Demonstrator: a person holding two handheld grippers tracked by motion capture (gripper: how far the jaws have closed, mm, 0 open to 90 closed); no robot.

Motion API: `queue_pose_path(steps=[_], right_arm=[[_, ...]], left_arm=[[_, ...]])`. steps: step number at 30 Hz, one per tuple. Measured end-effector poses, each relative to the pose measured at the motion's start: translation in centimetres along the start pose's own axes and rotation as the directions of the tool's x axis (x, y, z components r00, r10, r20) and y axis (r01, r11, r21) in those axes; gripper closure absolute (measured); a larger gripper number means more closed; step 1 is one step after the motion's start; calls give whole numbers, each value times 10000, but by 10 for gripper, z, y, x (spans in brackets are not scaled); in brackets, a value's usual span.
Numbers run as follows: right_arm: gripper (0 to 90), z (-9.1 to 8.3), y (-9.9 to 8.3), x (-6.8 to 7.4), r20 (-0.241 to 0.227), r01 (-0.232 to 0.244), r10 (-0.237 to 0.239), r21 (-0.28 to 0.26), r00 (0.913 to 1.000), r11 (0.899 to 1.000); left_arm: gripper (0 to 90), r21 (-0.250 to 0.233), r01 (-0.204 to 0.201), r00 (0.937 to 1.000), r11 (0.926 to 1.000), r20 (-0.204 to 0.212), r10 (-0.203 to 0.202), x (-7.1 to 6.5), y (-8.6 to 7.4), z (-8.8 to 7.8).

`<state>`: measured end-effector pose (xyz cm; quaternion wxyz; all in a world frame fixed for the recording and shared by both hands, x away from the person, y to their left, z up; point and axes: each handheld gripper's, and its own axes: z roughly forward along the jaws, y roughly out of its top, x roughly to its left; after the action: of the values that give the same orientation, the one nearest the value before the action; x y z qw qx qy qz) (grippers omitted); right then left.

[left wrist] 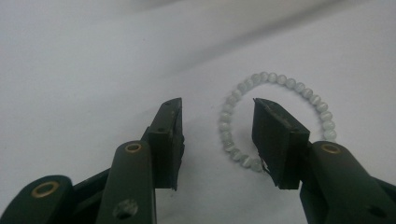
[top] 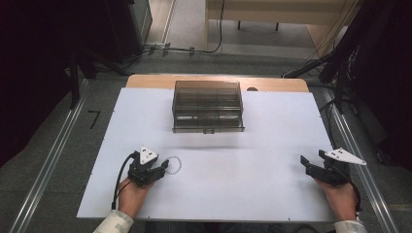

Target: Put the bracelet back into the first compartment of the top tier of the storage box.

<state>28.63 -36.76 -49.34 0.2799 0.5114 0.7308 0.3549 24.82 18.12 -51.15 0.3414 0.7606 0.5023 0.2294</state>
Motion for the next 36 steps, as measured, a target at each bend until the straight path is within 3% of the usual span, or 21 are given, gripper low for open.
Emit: queue_pose_path(steps=[20,29,36], right_arm=[[239,0,0,1,1,62,-62,27,10000,10000],[239,1,0,1,-7,41,-41,37,10000,10000],[239,1,0,2,-29,54,-54,33,10000,10000]], left_arm=[[773,-33,8,9998,10000,219,-7,-1,-1,0],[826,38,143,9995,9999,269,-144,1,-1,1],[852,5,-45,9998,10000,191,45,0,-1,1]])
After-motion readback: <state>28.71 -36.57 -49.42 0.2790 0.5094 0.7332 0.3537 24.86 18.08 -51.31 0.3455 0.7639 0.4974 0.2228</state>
